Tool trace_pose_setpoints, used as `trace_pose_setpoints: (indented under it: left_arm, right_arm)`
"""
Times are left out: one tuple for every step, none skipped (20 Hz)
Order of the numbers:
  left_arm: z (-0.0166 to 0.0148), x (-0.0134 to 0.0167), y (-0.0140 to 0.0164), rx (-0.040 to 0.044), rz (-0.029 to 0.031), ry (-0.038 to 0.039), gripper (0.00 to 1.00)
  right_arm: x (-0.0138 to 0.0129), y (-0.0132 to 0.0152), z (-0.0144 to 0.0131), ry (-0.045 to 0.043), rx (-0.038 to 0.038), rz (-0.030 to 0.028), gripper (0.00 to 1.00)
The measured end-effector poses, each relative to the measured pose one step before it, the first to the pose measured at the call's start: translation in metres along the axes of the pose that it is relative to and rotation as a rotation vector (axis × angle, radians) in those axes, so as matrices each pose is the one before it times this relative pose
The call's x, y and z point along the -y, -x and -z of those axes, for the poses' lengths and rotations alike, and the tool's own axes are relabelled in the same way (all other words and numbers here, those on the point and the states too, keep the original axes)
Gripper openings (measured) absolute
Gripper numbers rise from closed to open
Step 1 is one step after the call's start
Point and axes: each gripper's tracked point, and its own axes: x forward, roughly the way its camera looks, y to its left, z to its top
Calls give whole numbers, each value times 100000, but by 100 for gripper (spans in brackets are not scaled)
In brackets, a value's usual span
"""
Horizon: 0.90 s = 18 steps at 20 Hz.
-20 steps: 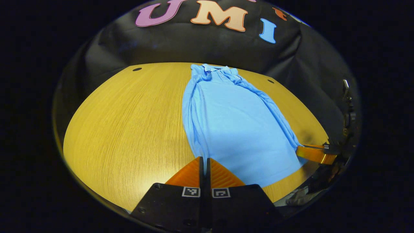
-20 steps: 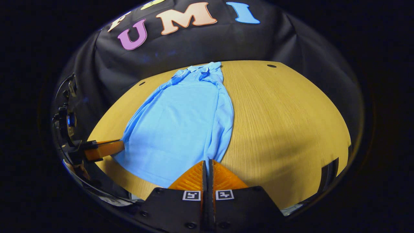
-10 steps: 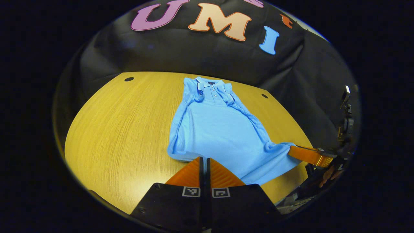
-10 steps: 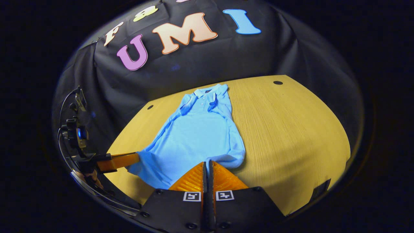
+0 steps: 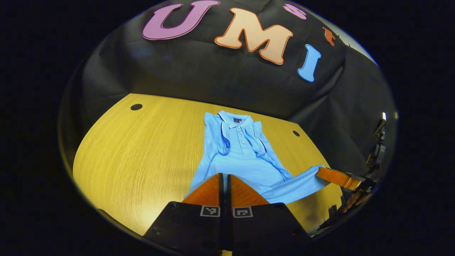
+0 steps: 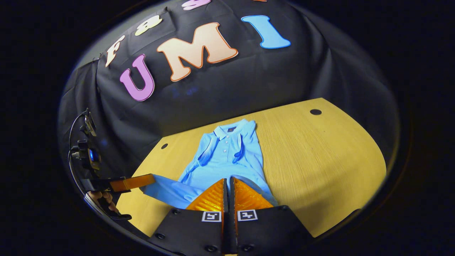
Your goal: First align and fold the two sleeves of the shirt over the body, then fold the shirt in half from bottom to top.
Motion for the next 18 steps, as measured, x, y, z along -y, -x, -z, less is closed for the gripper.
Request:
trace_pose_setpoints:
  left_arm:
    - [-1081, -376, -868, 454, -139, -25, 0]
    - [-1220, -275, -1053, 1214, 394, 130, 0]
    - [-1361, -333, -1115, 1142, 159, 196, 0]
    - [-1082, -245, -987, 655, 502, 67, 0]
    - [-1341, -663, -1190, 1070, -862, 138, 0]
    - [-1171, -502, -1429, 841, 61, 216, 0]
    - [-1056, -480, -1323, 1065, 110, 594, 0]
    - [-1032, -385, -1416, 422, 602, 613, 0]
    - [-1042, -504, -1392, 1068, 107, 489, 0]
    - [-681, -450, -1471, -783, 387, 343, 0]
    - [-641, -400, -1337, 343, 34, -469, 0]
    - [-245, -444, -1073, -978, -35, -927, 0]
    - [-410, -50, -1075, -120, 1172, -1039, 0]
    - [-73, -40, -1136, -90, 531, -1586, 0]
    - [146, 12, -833, -1404, 1016, -1599, 0]
    - [544, -61, -965, -1554, 825, -965, 0]
    - [966, -68, -693, -3179, -314, -542, 1]
    - [996, -48, -1163, -2720, 90, -173, 0]
  right_arm:
    - [-2, -1028, -1087, 6, 1265, 427, 2]
    - [-100, -1129, -1132, 475, 1175, 181, 2]
    - [-40, -1092, -1049, 681, 1642, 396, 2]
    - [-65, -1348, -1123, 1108, 1277, 27, 2]
    - [130, -1385, -1060, 1377, 1147, 596, 2]
    - [226, -1086, -1003, 1320, 1260, 788, 2]
    - [160, -1429, -1163, 761, 1558, 729, 2]
    - [199, -1311, -813, 817, 802, 775, 2]
    - [302, -1427, -444, 872, 252, 967, 2]
    - [258, -1446, -534, 508, 388, 758, 2]
    - [299, -1452, -187, 525, -115, 1061, 2]
    - [233, -1378, -104, 439, -584, 927, 2]
    - [198, -1335, 6, 403, -479, 975, 2]
    - [209, -1309, -79, 229, -583, 1084, 2]
    - [293, -1384, 91, 91, -801, 1316, 2]
    - [159, -1265, 154, 220, -803, 1144, 2]
    - [388, -1356, 467, 375, -740, 1543, 2]
    - [334, -1168, 491, 222, -1441, 1422, 2]
